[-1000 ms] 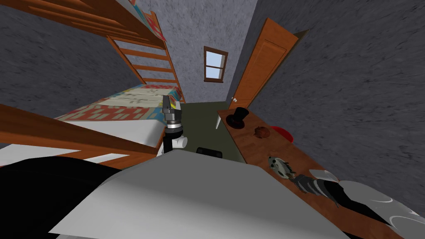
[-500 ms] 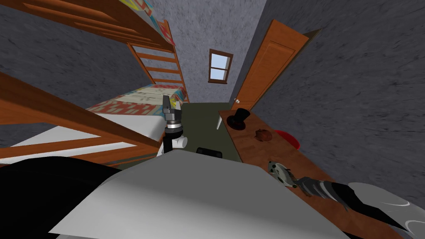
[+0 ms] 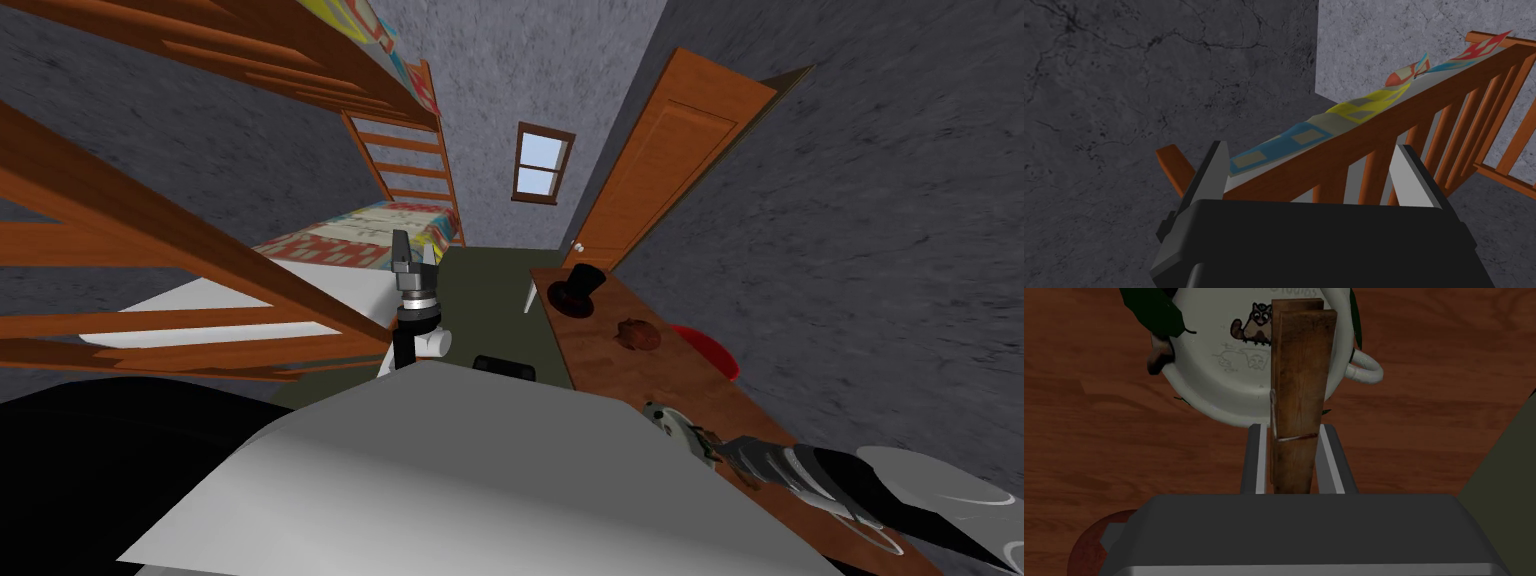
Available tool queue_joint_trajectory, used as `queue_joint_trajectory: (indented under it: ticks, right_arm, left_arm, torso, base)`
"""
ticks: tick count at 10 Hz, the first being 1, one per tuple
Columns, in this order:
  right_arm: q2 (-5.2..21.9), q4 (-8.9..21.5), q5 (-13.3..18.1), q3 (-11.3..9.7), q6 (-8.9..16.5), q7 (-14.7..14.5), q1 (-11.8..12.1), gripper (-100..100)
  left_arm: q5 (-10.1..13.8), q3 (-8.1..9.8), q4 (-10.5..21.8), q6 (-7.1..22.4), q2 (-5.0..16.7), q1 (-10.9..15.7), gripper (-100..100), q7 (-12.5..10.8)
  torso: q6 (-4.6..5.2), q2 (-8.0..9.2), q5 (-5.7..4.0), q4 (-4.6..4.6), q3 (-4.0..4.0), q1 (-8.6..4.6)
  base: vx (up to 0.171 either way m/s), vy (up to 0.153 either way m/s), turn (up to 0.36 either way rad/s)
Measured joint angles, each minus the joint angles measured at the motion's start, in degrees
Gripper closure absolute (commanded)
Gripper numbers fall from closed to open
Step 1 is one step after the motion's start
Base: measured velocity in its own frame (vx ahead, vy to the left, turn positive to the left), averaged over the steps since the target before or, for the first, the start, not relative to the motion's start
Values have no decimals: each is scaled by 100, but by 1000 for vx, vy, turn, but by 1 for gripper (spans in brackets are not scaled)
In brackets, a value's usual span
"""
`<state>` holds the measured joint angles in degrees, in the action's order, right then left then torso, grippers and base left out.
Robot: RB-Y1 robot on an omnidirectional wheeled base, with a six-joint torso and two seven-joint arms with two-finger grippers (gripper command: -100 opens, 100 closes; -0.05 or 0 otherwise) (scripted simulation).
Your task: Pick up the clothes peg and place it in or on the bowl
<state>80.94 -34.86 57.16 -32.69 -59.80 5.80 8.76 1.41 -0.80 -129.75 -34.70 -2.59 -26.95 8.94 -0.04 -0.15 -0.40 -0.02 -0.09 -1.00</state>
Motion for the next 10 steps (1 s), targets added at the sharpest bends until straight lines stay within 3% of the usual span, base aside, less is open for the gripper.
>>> queue_joint_trajectory:
  ticks: [1, 5, 6, 7, 8, 10]
  right_arm:
    - [9, 6, -3, -2, -21, 17, -5, -100]
    - [8, 5, -3, -1, -18, 16, -5, -100]
    - [8, 5, -3, -1, -18, 16, -5, 0]
    - [8, 5, -3, -1, -18, 16, -5, -100]
    - [213, -177, -58, 49, -64, 79, 84, -100]
    - [358, -29, 4, 52, -322, 69, -132, -100]
  left_arm:
    - [0, 0, 0, 0, 0, -1, 0, 0]
    - [0, -1, 0, 0, -1, -1, 0, 0]
    - [0, -1, 0, 0, -1, -1, 0, 0]
    - [0, -1, 0, 0, -1, -1, 0, 0]
    - [0, -1, 0, 0, -1, -1, 0, 0]
    - [0, -1, 0, 0, -2, 0, 0, 0]
  torso:
    - [7, -1, -2, -2, -2, 17]
    - [7, 1, 5, -1, 0, 44]
    - [7, 1, 6, -1, 0, 44]
    - [7, 1, 6, -1, 0, 45]
    - [8, 5, 10, 0, 2, 53]
    - [8, 9, 12, 1, 4, 68]
  base:
    - [1, -11, -3]
    - [0, 0, 0]
    - [0, 0, 0]
    - [-12, 20, -46]
    - [-19, 44, -51]
    - [-19, 53, -45]
